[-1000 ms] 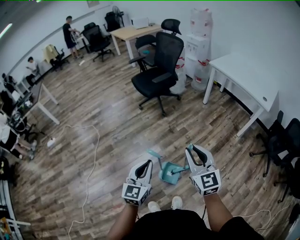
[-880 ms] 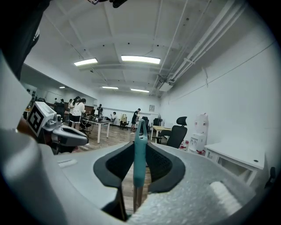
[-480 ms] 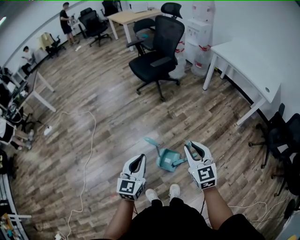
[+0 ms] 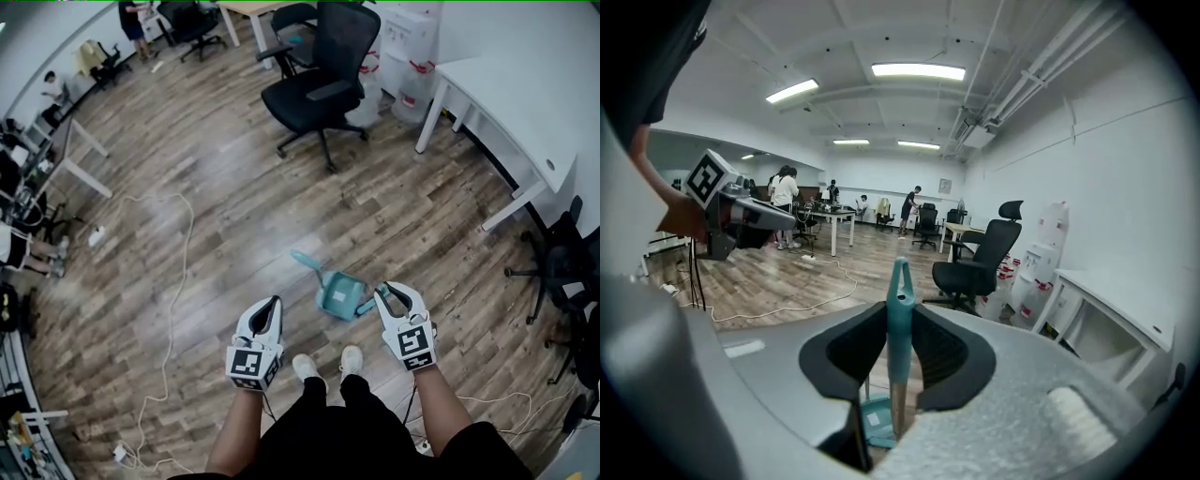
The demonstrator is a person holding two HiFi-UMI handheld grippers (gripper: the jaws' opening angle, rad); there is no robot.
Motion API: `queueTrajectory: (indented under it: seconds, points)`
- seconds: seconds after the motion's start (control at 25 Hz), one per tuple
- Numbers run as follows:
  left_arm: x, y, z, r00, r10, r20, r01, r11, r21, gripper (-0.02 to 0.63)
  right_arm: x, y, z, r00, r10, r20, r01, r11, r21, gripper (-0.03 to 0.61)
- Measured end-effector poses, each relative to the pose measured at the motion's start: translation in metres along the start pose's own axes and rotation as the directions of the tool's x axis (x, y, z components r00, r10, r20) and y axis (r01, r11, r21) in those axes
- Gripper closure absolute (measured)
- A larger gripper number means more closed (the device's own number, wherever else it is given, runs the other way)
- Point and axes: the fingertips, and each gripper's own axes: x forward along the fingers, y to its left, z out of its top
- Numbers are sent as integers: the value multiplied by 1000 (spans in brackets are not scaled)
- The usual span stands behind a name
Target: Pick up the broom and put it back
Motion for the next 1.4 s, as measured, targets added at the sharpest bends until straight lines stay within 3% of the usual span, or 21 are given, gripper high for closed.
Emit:
queueTrajectory:
  seconds: [0.4,0.84,1.4]
  points:
    - [6,-16,-36,997,-16,-72,14,1000,-28,594,14,12,-77,987,29,-159,-32,999,-17,488]
    - [1,-17,-59,994,11,-109,-16,999,-43,594,47,50,-139,947,127,-295,-149,987,-52,488]
    - [-5,-5,-75,989,51,-140,-61,996,-68,594,100,67,-128,938,181,-296,-210,975,-68,488]
